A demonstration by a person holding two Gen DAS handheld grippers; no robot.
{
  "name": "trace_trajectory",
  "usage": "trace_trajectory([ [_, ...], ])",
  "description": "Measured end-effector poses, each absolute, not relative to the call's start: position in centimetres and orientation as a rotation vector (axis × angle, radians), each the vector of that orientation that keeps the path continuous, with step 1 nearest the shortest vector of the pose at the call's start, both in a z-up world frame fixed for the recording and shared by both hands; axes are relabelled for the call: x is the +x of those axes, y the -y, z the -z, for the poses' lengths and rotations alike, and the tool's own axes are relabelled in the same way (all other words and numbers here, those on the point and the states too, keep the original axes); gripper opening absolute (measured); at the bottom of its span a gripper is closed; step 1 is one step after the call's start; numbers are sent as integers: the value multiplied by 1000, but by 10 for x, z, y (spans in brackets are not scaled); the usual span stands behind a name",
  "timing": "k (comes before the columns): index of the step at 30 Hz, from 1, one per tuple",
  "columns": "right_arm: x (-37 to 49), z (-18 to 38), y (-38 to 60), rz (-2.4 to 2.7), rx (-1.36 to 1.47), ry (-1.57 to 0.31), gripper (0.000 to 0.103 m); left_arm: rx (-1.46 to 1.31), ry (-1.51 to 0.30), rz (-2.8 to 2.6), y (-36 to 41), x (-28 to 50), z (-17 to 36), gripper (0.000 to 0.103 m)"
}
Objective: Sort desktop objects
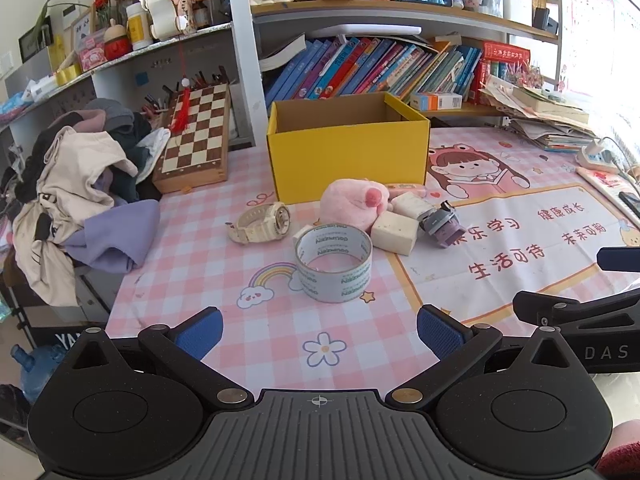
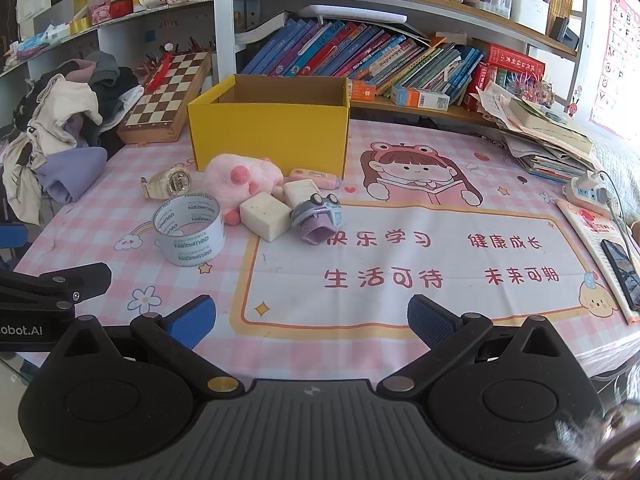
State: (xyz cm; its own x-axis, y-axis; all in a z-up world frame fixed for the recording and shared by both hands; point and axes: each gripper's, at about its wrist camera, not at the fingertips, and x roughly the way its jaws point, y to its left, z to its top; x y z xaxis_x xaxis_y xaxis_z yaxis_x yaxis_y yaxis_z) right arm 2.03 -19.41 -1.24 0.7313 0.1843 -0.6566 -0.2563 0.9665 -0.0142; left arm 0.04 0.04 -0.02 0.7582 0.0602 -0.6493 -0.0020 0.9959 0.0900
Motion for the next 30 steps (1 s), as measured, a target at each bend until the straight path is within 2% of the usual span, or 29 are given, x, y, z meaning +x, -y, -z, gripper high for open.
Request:
trace_trajectory([
  [30, 19, 11, 193, -240, -111, -711, 103, 71, -731, -38, -2, 2, 4, 103],
])
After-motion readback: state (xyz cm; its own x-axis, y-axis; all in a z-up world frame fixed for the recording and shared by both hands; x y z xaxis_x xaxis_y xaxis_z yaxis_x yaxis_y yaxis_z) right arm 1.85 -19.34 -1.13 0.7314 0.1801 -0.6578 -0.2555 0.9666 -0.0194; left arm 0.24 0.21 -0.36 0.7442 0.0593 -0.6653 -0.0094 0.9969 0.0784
